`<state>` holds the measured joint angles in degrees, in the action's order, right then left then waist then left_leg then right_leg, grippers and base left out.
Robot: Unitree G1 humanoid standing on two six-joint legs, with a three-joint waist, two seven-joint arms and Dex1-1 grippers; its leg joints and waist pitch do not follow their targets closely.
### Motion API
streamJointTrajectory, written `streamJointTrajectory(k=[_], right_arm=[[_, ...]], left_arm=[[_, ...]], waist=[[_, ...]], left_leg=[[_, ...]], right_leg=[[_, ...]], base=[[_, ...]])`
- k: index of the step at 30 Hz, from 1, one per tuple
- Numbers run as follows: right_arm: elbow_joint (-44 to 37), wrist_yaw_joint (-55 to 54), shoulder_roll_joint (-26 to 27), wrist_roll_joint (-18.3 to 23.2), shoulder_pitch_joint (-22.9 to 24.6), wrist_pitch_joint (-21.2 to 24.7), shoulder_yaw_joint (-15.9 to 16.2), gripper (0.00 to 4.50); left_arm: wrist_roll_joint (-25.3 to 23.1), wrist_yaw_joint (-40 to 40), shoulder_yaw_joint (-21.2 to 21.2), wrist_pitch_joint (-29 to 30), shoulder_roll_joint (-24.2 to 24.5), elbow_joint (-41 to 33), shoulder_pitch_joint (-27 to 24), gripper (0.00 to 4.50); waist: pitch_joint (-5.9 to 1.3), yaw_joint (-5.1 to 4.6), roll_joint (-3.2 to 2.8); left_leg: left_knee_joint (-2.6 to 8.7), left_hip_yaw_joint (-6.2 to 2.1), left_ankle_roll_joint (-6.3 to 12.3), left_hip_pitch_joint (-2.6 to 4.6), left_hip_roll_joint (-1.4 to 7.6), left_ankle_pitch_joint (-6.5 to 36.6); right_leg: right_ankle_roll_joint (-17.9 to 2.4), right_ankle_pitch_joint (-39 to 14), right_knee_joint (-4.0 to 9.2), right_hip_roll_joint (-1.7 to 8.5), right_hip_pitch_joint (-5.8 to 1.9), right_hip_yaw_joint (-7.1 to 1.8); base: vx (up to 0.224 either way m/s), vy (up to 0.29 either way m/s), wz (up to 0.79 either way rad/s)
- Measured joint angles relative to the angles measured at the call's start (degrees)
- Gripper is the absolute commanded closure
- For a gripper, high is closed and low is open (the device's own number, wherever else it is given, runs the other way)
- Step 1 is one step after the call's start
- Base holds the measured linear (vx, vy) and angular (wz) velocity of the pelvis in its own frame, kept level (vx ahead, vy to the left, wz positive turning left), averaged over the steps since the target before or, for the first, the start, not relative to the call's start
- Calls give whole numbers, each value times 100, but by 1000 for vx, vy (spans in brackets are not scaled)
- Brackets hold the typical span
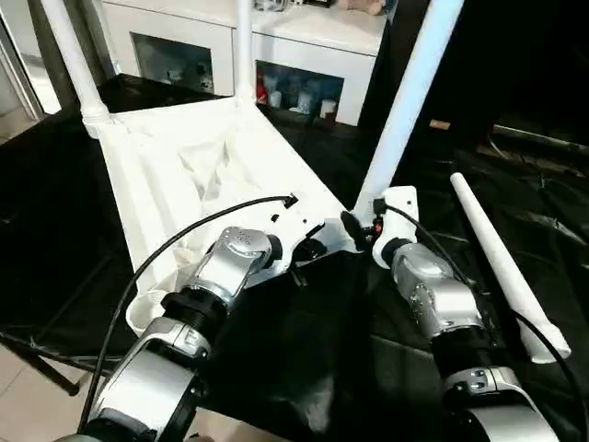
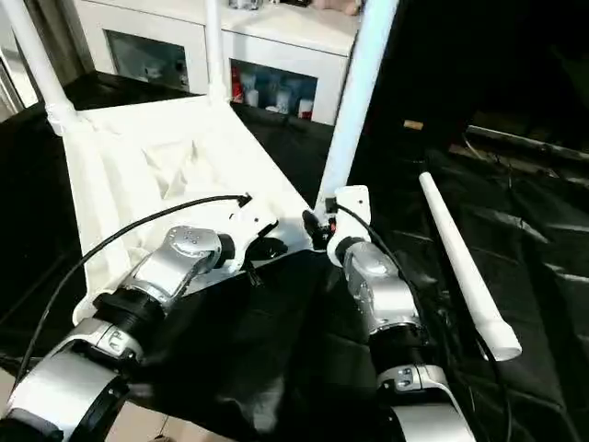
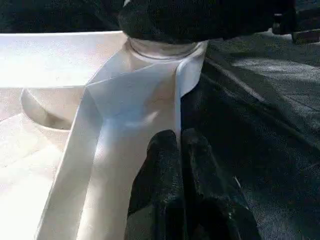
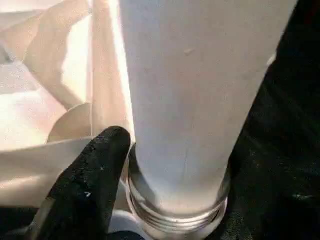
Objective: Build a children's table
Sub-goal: Rotate leg to tighten
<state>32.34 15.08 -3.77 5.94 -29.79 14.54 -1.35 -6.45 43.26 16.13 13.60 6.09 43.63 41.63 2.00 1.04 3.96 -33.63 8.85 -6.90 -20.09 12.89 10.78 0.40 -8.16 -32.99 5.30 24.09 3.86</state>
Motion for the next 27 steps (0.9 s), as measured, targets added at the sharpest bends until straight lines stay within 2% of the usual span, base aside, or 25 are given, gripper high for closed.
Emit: streamJointTrajectory(k=[4,10,13,18,21,27], right_arm=[[-131,666,-363,2,111,-34,202,115],[-515,2341,-1237,60,451,-182,631,115],[-642,2905,-1373,145,508,-187,746,115],[-809,3496,-1586,257,519,-187,898,115],[-876,3644,-1604,288,527,-160,928,148],[-913,3724,-1603,318,559,-155,946,173]], left_arm=[[3,308,34,-90,184,-61,-3,450],[213,1451,98,-444,705,-507,-293,450],[358,1970,180,-477,934,-840,-446,450],[448,2344,177,-533,1187,-1046,-539,450],[459,2439,169,-559,1286,-1128,-592,450],[474,2486,169,-565,1361,-1182,-630,450]], waist=[[5,-2,-2],[13,44,-16],[21,102,-32],[22,106,-30],[24,105,-27],[24,103,-26]], left_leg=[[24,-2,0,-9,1,0],[53,0,-1,-14,3,-1],[72,4,0,-19,7,-1],[75,37,25,-40,10,3],[75,44,17,-38,12,7],[67,55,16,-33,14,8]], right_leg=[[0,0,-2,-1,0,5],[-9,10,-14,-3,4,1],[-36,24,-22,-4,14,1],[-45,13,-20,-1,50,-13],[-45,13,-24,-1,56,-16],[-45,14,-27,0,58,-22]], base=[[0,0,0],[0,0,0],[35,-3,2],[11,-1,0],[0,0,0],[0,0,0]])
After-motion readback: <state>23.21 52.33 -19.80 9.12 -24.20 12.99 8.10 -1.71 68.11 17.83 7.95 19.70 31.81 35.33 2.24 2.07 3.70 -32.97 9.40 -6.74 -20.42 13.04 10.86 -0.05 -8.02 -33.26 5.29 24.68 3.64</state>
